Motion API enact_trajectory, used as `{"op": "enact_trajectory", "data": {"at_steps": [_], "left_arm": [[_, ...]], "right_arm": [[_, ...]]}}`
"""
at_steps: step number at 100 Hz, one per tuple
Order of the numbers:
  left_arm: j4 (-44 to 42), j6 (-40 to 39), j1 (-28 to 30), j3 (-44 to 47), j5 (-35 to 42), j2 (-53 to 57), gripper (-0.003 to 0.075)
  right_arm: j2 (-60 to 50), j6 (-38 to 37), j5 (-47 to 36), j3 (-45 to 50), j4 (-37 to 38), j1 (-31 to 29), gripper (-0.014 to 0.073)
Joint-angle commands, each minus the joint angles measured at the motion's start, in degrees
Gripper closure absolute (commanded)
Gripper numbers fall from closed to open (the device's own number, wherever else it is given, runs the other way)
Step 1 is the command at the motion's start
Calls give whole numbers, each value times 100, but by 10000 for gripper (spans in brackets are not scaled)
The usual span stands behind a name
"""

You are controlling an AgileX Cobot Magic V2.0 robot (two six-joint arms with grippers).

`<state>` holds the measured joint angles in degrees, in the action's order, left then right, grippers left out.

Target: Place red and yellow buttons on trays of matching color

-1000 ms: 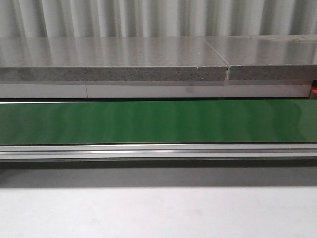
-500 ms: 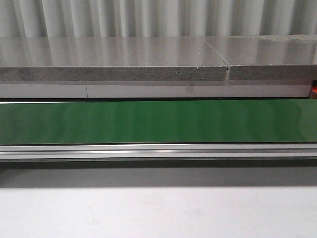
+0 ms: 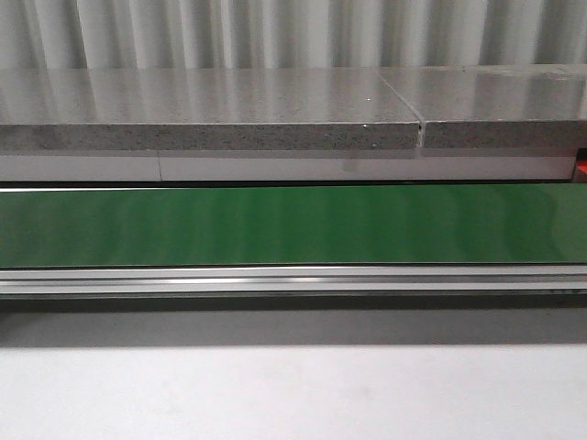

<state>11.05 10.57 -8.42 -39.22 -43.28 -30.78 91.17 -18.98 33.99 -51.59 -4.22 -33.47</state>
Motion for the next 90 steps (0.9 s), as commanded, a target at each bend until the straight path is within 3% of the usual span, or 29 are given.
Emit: {"op": "enact_trajectory", "data": {"at_steps": [1, 35, 44, 51, 75, 90], "left_arm": [[88, 14, -49, -146, 375, -8, 741], [88, 14, -49, -146, 375, -8, 741], [88, 14, -49, -146, 375, -8, 741], [88, 14, -49, -146, 375, -8, 741], [88, 14, -49, -146, 375, -8, 741], [88, 14, -49, -146, 375, -8, 741]], "right_arm": [[-322, 88, -118, -123, 20, -28, 31], [-1212, 156, 172, -123, 531, 167, 32], [-1497, 160, 214, -123, 706, 381, 67], [-1709, 160, 291, -123, 849, 611, 167], [-2310, 264, 440, -123, 1006, 1617, 670], [-2578, 304, 498, -123, 959, 2265, 655]]}}
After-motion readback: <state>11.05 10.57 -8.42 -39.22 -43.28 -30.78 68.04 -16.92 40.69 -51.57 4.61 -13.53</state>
